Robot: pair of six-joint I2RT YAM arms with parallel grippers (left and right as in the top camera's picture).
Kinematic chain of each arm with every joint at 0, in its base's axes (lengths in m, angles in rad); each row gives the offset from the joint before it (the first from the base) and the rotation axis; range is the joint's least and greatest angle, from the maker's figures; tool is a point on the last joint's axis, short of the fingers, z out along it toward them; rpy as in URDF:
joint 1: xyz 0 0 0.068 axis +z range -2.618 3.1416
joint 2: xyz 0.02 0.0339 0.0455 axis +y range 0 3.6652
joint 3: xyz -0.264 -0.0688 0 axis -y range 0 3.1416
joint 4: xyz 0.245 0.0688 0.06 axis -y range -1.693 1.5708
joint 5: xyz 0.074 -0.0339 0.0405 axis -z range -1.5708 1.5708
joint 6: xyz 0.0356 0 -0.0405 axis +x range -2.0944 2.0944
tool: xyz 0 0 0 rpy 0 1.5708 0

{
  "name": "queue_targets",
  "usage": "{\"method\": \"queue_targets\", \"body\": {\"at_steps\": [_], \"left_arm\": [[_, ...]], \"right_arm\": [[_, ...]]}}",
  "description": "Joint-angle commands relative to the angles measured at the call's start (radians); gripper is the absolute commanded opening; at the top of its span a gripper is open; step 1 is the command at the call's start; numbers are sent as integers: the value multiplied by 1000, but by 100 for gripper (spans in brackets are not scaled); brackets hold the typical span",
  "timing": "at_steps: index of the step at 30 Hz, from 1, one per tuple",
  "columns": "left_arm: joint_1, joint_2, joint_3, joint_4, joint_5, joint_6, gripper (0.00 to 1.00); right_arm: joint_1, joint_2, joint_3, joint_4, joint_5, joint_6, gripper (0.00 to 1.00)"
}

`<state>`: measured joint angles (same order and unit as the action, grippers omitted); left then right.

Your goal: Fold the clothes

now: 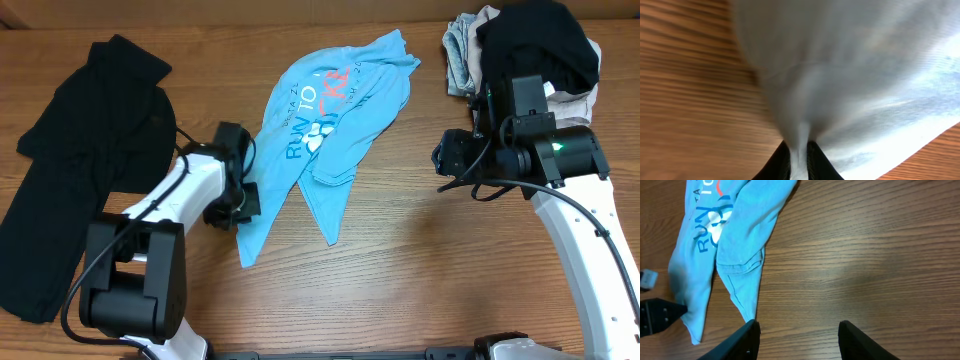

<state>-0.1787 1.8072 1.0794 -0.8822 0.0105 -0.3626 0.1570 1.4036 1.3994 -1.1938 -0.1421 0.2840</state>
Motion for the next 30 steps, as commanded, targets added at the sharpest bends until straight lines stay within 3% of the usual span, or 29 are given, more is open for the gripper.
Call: {"method": "queue_targets", "body": {"at_steps": [1,4,7,11,18,23,30], "left_arm": [[10,14,84,-32,-70,25,15],[8,14,140,-69,-93,27,15],[7,14,174,-79,-92,27,4],[7,14,179,-81,-89,40,4],[7,15,148,-108,-92,83,43],[6,18,83,-43,-9,133,43],[6,18,38,9,-10,139,39]], "right_arm": [[1,0,-1,4,-13,2,54],[1,0,-2,3,-16,2,54],[1,0,-2,3,-16,2,54],[1,0,-2,-1,-16,2,54],[1,0,-2,1,-16,1,54],[1,1,-2,6,-16,1,54],[1,1,-2,6,-16,1,54]]}}
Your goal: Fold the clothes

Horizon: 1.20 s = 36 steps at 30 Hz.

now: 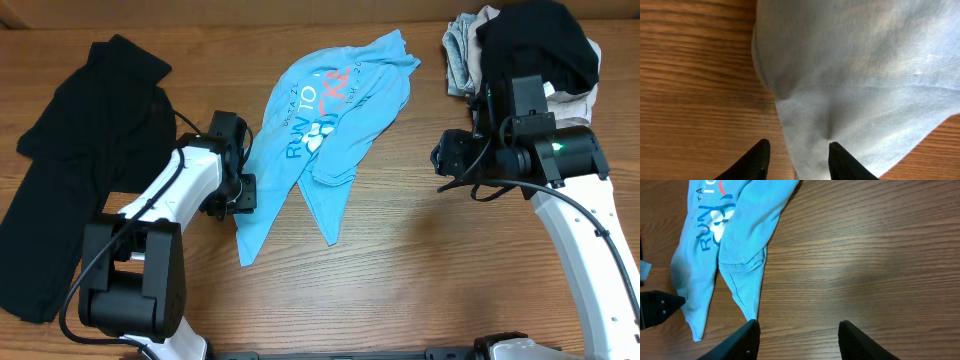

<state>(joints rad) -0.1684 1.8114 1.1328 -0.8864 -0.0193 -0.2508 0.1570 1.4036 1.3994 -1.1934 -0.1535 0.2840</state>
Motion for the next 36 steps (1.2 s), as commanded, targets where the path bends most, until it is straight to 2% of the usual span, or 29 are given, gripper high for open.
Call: {"method": "queue_targets", "body": {"at_steps": [1,16,19,24,26,30,36], "left_arm": [[-4,14,-19,18,20,27,39],[-4,14,-86,95,12,41,27],[-4,14,-86,106,11,41,21],[-4,14,-84,121,11,41,5],[-4,14,-75,115,11,41,4],[-1,13,11,24,12,37,4],[-1,13,325,-220,13,34,4]], "right_arm": [[1,1,-2,6,-4,1,54],[1,2,-2,14,-4,1,54],[1,1,-2,14,-4,1,54],[1,2,-2,14,-4,1,54],[1,2,-2,14,-4,1,54],[1,1,-2,15,-5,1,54],[1,2,-2,15,-5,1,50]]}}
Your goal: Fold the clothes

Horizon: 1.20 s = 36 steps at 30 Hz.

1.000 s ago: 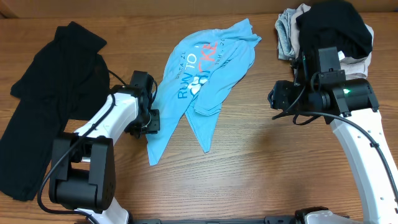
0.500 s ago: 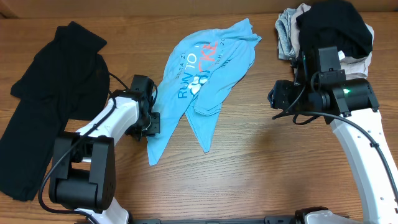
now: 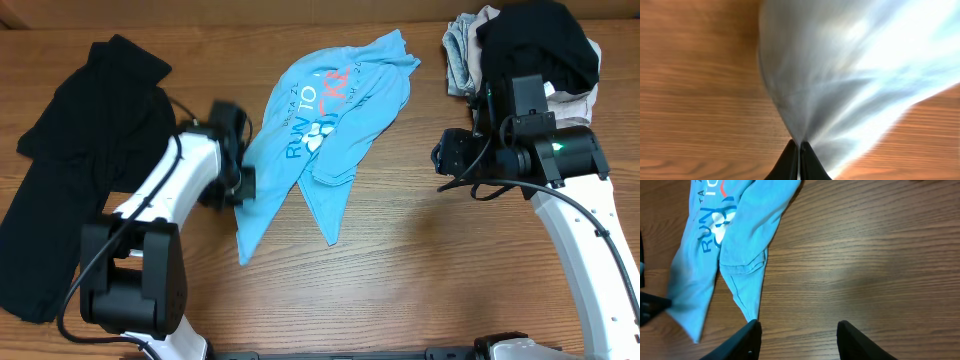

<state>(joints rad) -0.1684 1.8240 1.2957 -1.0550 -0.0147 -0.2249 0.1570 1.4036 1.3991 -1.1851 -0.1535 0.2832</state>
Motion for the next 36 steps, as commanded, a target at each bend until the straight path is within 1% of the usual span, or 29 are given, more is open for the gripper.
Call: {"method": "queue_targets", "body": {"at_steps": [1,5,6,8,11,13,16,17,20,27,33,36], "left_arm": [[-1,1,222,-87,8,8,4],[-1,1,462,-199,8,8,4],[-1,1,527,-224,8,8,4],[-1,1,630,-261,8,8,4],[0,1,766,-300,8,8,4],[0,1,838,-315,8,8,4],[0,1,923,-326,8,8,4],[0,1,940,-327,8,8,4],[0,1,959,-325,8,8,4],[8,1,959,-325,8,8,4],[57,1,959,-325,10,8,4],[85,1,959,-325,22,8,4]], "right_arm": [[1,2,-1,7,-5,2,48],[1,12,-2,25,-21,-4,47],[1,19,-2,39,-50,-30,47],[3,39,-2,69,-111,-74,47],[28,87,-2,133,-140,-82,47],[63,129,-2,192,-140,-82,53],[133,196,-2,292,-140,-82,63],[157,219,-2,323,-140,-81,68],[234,304,-1,413,-135,-71,73],[346,484,-1,542,-95,30,74],[420,577,-1,595,-32,112,74],[442,603,-1,616,21,144,70]]}}
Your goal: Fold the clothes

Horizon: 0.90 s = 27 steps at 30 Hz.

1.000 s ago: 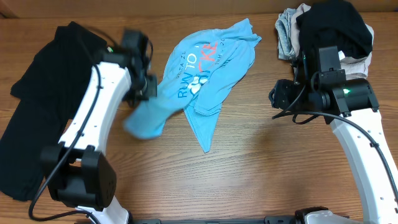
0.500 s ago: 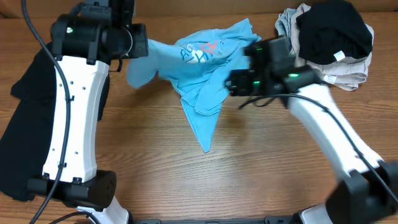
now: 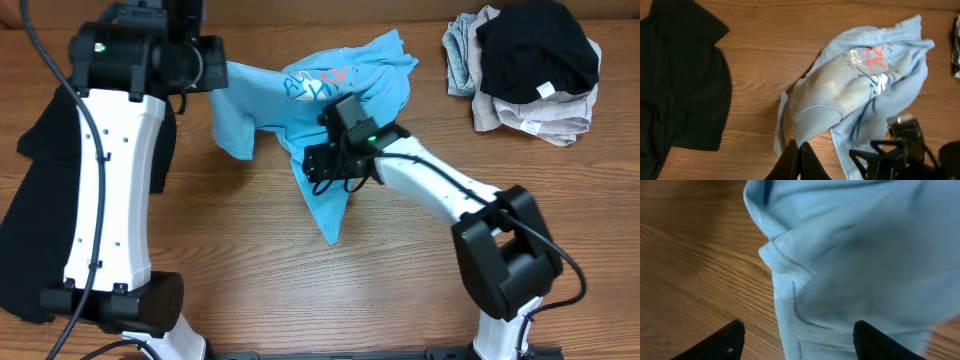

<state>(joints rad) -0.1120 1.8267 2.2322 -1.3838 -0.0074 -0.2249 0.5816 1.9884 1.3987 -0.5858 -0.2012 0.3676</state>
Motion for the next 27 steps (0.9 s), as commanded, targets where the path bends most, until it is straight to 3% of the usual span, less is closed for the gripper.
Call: {"method": "queue_targets", "body": {"at_steps": [1,3,7,15,27], "left_arm": [[37,-2,22,4,21,8,4],[53,-2,22,4,27,8,4],[80,-2,22,4,27,8,4],[127,-2,22,24,27,12,4],[178,-4,88,11,27,24,4]], "right_arm": [[20,24,-1,20,86,75,67],[19,34,-1,18,110,101,59],[18,36,-1,-23,156,151,31],[-25,25,39,-135,175,162,4],[-302,-266,195,-610,153,3,4]]}}
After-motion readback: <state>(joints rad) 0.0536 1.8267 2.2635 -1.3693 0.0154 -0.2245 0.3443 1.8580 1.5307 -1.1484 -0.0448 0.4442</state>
